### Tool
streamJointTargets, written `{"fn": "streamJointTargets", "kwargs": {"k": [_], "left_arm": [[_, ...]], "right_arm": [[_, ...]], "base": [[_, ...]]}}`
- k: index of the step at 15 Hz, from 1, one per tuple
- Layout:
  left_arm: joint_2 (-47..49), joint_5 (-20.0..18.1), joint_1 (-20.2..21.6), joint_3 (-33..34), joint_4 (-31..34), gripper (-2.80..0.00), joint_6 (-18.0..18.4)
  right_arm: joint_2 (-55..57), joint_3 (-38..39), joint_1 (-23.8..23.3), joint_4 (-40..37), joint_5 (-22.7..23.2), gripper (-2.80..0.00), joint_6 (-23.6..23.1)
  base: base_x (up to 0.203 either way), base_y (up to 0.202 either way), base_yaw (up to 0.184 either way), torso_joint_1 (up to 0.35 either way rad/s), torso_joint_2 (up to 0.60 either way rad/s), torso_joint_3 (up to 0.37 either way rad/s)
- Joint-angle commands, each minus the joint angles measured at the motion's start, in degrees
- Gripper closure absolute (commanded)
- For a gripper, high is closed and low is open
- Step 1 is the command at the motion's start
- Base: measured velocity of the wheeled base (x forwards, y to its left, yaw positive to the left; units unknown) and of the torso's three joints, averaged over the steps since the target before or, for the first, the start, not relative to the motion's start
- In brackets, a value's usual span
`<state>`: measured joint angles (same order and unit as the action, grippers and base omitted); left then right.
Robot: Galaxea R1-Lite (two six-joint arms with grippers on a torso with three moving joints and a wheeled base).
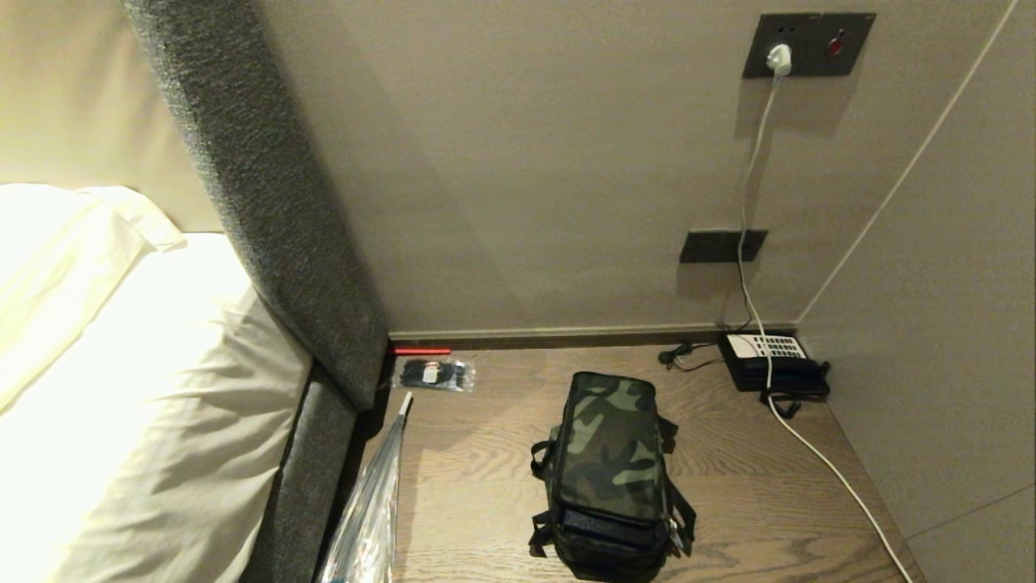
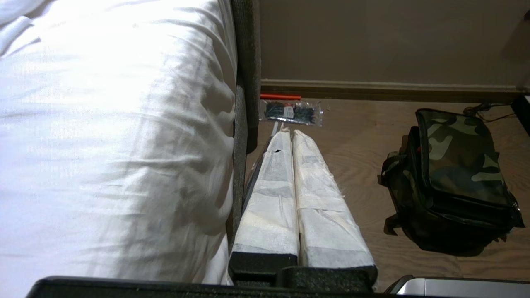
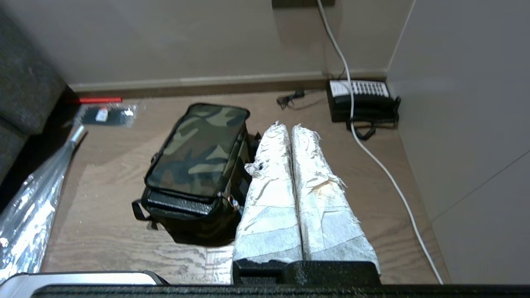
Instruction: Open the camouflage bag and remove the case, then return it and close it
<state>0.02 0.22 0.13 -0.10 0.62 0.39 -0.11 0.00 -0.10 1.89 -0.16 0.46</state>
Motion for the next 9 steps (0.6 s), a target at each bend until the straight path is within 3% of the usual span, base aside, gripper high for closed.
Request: {"fn": "streamJointTargets", "kwargs": {"k": [1, 9], "left_arm": [[-0.1, 0.0, 0.0, 0.0, 0.0, 0.00, 0.1], [-0.1, 0.0, 0.0, 0.0, 0.0, 0.00, 0.0]], "right_arm": [[-0.7, 0.8, 0.0, 0.0, 0.0, 0.00, -0.1], [-0.7, 0.8, 0.0, 0.0, 0.0, 0.00, -0.1]], "base": [[0.000, 0.000, 0.000, 0.002, 0.01, 0.201], [0.000, 0.000, 0.000, 0.003, 0.00, 0.206]]}}
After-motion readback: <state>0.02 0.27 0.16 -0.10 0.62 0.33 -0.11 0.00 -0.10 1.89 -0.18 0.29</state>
